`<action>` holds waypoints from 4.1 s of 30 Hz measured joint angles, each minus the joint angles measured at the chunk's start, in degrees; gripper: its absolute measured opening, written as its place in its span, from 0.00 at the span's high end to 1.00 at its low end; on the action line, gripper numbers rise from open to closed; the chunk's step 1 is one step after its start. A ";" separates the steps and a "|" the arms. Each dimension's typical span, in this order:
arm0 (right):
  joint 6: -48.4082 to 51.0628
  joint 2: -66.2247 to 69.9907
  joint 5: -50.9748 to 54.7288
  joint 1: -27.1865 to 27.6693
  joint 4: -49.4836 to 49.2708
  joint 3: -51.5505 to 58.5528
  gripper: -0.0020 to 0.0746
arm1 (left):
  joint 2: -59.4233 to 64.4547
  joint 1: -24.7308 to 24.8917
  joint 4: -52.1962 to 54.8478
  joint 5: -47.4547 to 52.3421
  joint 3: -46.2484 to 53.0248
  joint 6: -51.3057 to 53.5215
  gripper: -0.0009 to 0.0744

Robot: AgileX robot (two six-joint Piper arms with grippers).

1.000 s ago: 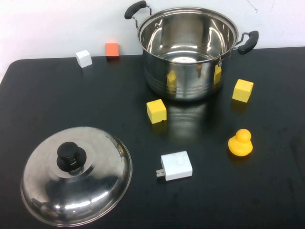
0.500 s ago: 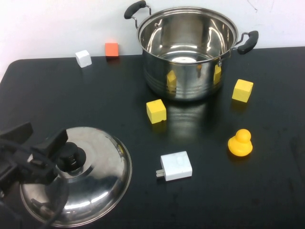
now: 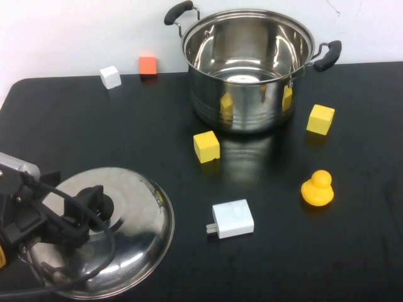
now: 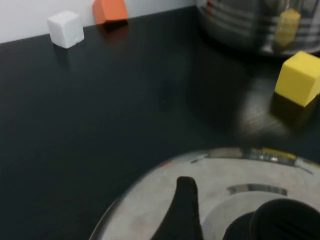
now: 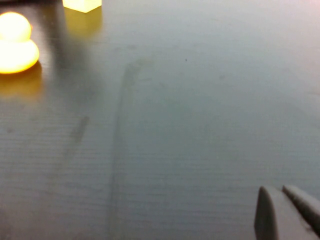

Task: Cover the pot
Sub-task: Pick up the pot lid, then place the pot lid on the pot

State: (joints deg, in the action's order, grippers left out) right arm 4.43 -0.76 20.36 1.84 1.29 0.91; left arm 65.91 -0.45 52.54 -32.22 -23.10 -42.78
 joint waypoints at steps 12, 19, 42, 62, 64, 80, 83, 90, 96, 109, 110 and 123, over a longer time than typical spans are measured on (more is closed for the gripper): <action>0.00 0.00 0.00 0.00 0.00 0.00 0.98 | 3.74 0.00 2.97 0.87 -0.32 0.84 0.33; 0.00 0.00 0.00 0.00 0.00 0.00 0.98 | 5.40 0.00 4.84 -0.17 -0.32 0.84 0.55; 0.00 0.00 0.00 0.00 0.00 0.00 0.98 | 15.22 10.12 41.01 2.06 -49.98 -52.53 0.55; 0.00 0.00 0.00 0.00 0.00 0.00 0.98 | 55.11 19.42 49.37 1.23 -97.40 -62.12 0.55; 0.00 0.00 0.00 0.00 0.00 0.00 0.98 | 57.47 19.42 49.37 1.23 -100.53 -62.12 0.55; 0.00 0.00 0.00 0.00 0.00 0.00 0.98 | 65.70 19.86 49.37 1.14 -104.87 -60.09 0.55; 0.00 0.00 0.00 0.00 0.00 0.00 0.98 | 65.70 19.86 49.37 1.25 -104.87 -59.50 0.55; 0.00 0.00 0.00 0.00 0.00 0.00 0.98 | 65.70 19.94 49.37 0.90 -104.87 -59.87 0.55; 0.00 0.00 0.00 0.00 0.00 0.00 0.98 | 65.51 18.90 49.37 -1.71 -104.87 -62.04 0.55; 0.00 0.00 0.00 0.00 0.00 0.00 0.98 | 64.30 15.00 49.37 -8.65 -104.87 -65.71 0.55; 0.00 0.00 0.00 0.00 0.00 0.00 0.98 | 63.99 15.02 49.37 -8.68 -104.87 -65.71 0.55; 0.00 0.00 0.00 0.00 0.00 0.00 0.98 | 63.11 16.54 49.37 -2.32 -104.87 -58.41 0.55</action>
State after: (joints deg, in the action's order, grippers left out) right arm 4.43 -0.76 20.36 1.84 1.29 0.91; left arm 129.02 16.09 101.90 -34.54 -127.97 -101.19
